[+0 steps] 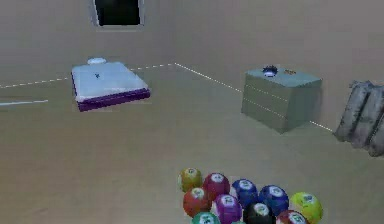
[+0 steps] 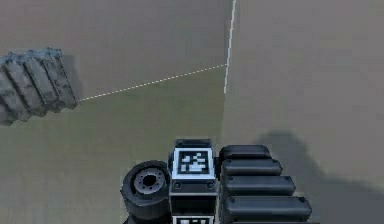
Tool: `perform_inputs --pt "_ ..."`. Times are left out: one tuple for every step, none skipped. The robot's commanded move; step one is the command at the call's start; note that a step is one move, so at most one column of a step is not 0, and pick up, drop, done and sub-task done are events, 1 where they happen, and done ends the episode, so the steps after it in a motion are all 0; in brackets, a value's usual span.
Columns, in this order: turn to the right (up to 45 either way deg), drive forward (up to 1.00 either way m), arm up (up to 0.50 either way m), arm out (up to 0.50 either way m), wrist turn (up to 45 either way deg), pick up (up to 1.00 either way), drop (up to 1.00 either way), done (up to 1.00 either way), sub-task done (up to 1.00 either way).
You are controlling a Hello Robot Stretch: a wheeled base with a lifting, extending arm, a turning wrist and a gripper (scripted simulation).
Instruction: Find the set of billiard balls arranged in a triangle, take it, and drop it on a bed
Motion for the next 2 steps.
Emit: perform_inputs --pt "0.0 0.75 0.00 0.00 0.0 0.00 0.00 0.00 0.00" --pt "-3.0 0.00 0.00 0.00 0.0 0.00 0.00 0.00 0.00"
